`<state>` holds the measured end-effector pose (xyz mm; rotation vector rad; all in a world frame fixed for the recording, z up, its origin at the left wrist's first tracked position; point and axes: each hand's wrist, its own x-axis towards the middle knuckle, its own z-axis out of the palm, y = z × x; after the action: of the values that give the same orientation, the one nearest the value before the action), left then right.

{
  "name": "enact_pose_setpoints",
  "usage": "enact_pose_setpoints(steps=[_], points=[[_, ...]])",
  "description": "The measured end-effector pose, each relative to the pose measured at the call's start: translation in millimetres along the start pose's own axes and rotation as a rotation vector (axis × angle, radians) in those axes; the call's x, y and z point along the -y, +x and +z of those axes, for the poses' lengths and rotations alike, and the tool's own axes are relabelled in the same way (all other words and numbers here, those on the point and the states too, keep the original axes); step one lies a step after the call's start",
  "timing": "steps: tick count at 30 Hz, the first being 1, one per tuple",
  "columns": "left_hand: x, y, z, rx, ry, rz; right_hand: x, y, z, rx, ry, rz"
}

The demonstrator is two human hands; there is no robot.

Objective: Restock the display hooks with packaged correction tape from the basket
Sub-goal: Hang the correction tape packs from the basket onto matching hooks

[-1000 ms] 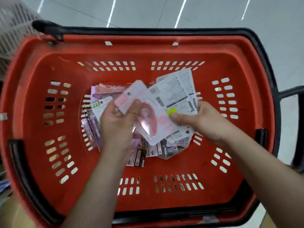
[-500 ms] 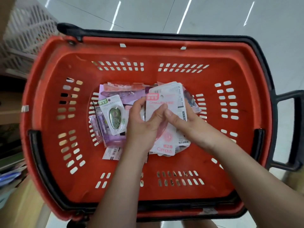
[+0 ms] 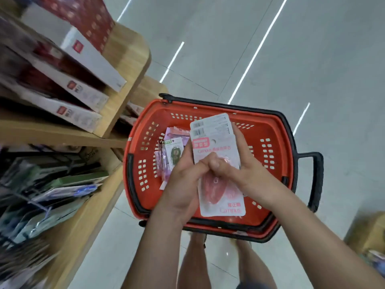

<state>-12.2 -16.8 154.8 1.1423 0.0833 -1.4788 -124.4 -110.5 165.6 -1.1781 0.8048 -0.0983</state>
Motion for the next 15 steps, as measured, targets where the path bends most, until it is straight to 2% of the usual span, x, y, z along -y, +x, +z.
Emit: enact_pose_setpoints(steps=[3, 5, 8, 11, 15], points=[[-26, -48, 34, -0.199, 0.157, 0.098, 41, -23, 19, 0.001, 0.006, -0.017], [-38, -82, 53, -0.323, 0.170, 0.155, 66, -39, 30, -0.024, 0.013, -0.025], [-52, -139, 80, -0.406, 0.260, 0.291, 103, -68, 43, -0.037, 0.037, -0.034], [-66, -194, 103, -0.440, 0.457, 0.500, 147, -99, 52, 0.088, -0.016, -0.056], [-77, -266, 119, -0.606, 0.535, 0.600, 192, -143, 74, 0.322, -0.068, -0.045]])
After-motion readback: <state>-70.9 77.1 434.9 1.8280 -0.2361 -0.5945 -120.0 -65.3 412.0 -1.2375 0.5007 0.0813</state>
